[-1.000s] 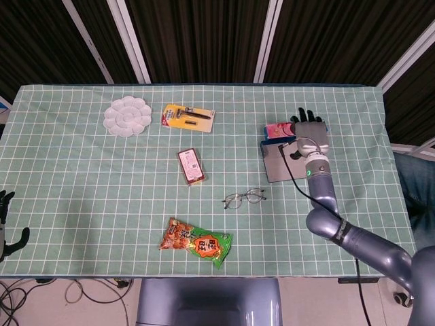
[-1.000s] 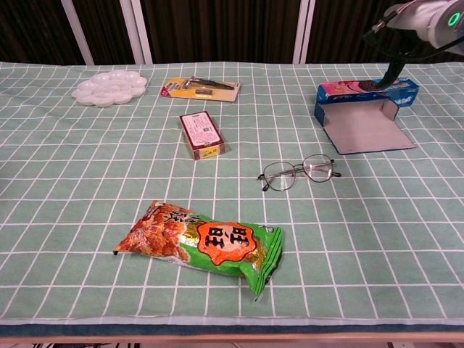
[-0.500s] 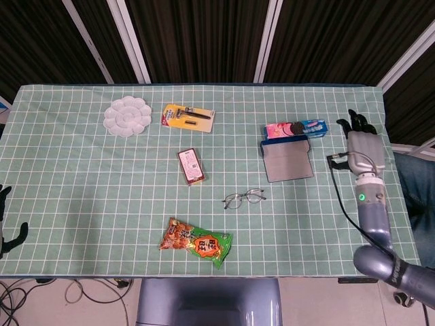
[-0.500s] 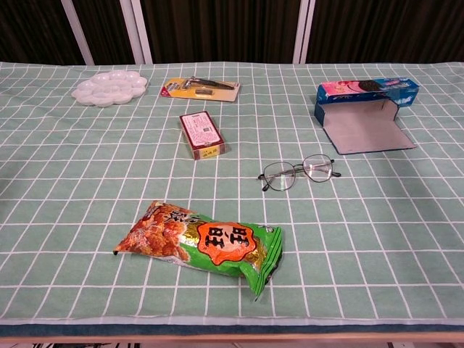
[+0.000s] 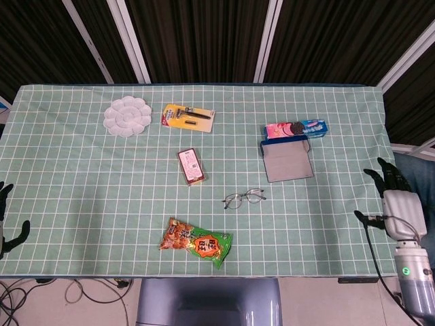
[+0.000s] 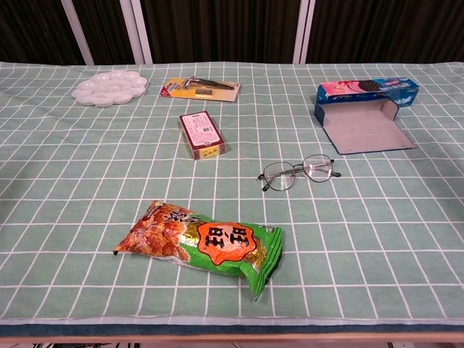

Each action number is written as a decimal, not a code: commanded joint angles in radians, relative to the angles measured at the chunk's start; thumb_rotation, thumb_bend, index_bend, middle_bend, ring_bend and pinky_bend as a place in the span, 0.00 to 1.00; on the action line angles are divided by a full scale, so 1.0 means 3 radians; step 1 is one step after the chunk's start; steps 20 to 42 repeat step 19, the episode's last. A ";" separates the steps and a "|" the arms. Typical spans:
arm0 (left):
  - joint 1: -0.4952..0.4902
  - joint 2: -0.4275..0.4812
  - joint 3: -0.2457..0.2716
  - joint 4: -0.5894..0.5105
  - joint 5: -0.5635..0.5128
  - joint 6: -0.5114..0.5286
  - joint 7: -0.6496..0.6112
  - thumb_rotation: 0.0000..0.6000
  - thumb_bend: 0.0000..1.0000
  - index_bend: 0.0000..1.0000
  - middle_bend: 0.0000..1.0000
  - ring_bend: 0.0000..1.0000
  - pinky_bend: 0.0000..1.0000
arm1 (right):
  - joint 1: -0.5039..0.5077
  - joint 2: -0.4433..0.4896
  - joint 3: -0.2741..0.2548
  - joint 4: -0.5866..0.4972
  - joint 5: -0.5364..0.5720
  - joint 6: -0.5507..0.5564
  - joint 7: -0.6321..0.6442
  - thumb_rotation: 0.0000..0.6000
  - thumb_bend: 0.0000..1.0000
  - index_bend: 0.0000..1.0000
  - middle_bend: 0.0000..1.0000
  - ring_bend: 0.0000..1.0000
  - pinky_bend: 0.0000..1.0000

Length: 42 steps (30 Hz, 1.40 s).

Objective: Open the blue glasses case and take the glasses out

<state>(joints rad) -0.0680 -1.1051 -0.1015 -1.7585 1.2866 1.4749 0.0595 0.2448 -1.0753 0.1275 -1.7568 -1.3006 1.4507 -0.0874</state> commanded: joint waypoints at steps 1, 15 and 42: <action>0.0006 0.0008 0.0012 0.0006 0.0038 0.0005 -0.0021 1.00 0.39 0.06 0.00 0.00 0.00 | -0.0262 -0.0169 -0.0231 0.0211 -0.0342 0.0296 0.0123 1.00 0.24 0.19 0.00 0.00 0.17; 0.0021 0.0018 0.0049 0.0052 0.0110 0.0003 0.0016 1.00 0.39 0.06 0.00 0.00 0.00 | -0.0515 -0.0396 -0.0474 0.0564 -0.0579 0.0353 -0.0104 1.00 0.24 0.19 0.00 0.00 0.17; 0.0026 0.0021 0.0053 0.0049 0.0117 0.0003 0.0017 1.00 0.39 0.06 0.00 0.00 0.00 | -0.0517 -0.0461 -0.0483 0.0576 -0.0663 0.0352 -0.0194 1.00 0.24 0.19 0.00 0.00 0.17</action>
